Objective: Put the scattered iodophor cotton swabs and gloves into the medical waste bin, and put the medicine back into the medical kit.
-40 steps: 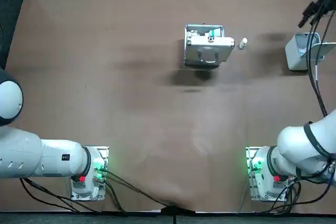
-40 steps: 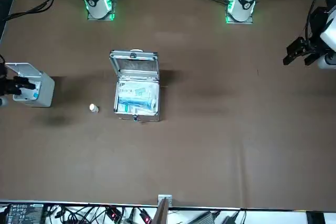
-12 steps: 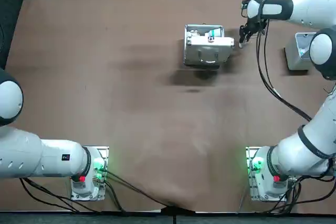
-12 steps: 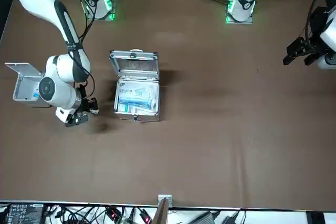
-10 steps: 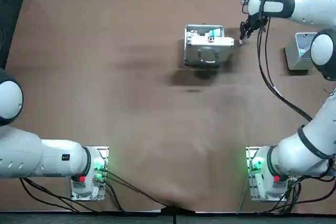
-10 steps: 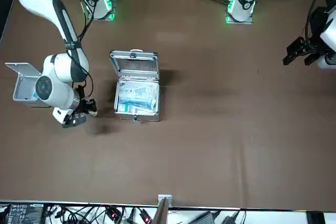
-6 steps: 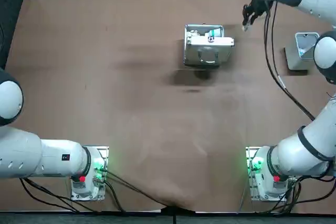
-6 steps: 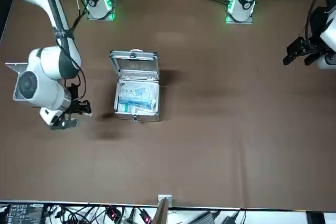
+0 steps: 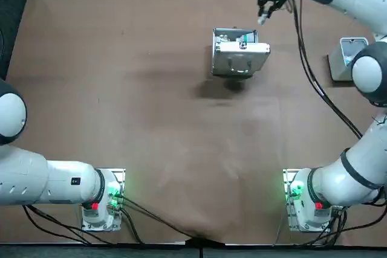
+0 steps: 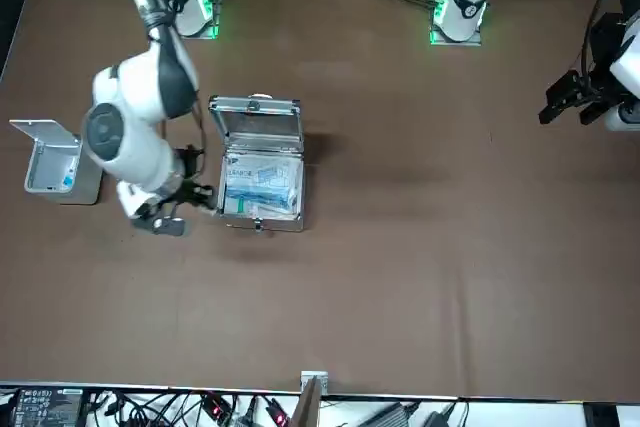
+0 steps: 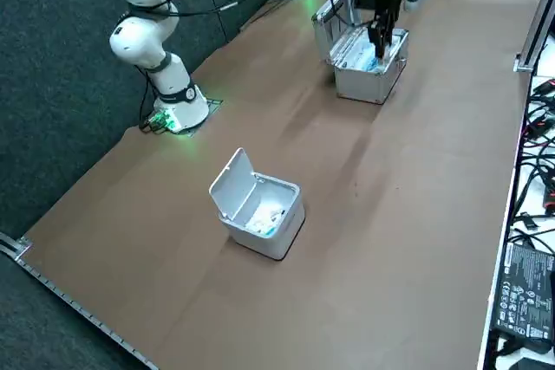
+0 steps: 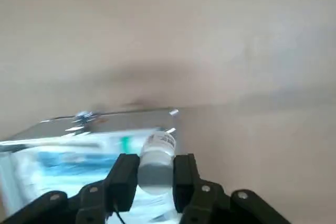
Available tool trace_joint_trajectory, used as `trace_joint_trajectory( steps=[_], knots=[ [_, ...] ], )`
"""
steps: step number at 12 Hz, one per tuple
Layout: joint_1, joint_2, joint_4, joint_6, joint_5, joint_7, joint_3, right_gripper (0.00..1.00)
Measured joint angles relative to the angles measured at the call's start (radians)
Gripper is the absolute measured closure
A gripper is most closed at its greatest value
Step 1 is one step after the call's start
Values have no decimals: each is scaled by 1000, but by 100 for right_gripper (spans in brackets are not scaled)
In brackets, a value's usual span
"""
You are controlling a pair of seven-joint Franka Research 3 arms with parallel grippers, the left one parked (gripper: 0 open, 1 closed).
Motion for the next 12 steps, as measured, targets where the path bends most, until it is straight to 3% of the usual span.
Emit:
trace_joint_trajectory(
  steps=[4,12],
  knots=[
    [152,40,4,27,25,230,1,61],
    [232,126,5,173,14,323,-1,61]
  ],
)
